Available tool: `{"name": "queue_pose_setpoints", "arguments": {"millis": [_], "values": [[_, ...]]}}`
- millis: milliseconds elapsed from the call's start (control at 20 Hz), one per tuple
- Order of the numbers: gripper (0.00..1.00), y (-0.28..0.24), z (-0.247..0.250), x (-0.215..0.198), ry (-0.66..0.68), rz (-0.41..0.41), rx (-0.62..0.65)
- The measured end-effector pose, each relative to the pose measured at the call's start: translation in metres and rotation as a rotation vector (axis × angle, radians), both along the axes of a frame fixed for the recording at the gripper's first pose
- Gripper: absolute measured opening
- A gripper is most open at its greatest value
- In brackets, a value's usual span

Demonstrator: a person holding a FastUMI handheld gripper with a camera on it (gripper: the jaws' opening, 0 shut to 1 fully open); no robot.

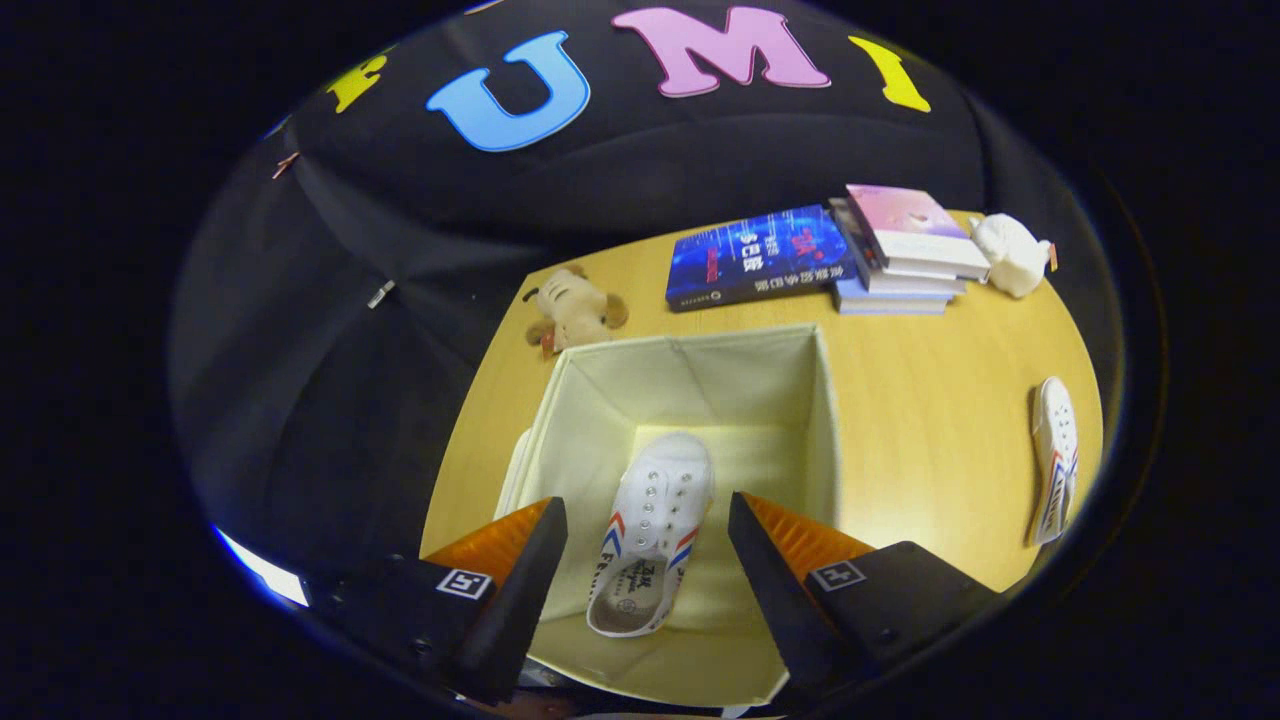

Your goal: Open the storage box then place both shoes into the box .Put the left shoe in first, then the right shoe, with the right side of both shoes facing outward in a uniform manner.

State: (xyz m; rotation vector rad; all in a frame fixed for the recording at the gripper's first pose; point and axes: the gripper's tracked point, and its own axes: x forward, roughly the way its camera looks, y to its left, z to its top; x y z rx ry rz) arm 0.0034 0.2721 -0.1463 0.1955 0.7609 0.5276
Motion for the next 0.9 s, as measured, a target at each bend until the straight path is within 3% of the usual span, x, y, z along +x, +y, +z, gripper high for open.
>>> {"name": "queue_pose_setpoints", "arguments": {"millis": [350, 650, 900], "values": [[0.99, -0.142, 0.032, 0.023, -0.151, -0.099, -0.083], [0.99, -0.277, -0.001, 0.040, -0.102, -0.261, -0.133], [0.99, -0.376, -0.045, 0.047, -0.044, -0.332, -0.220]]}}
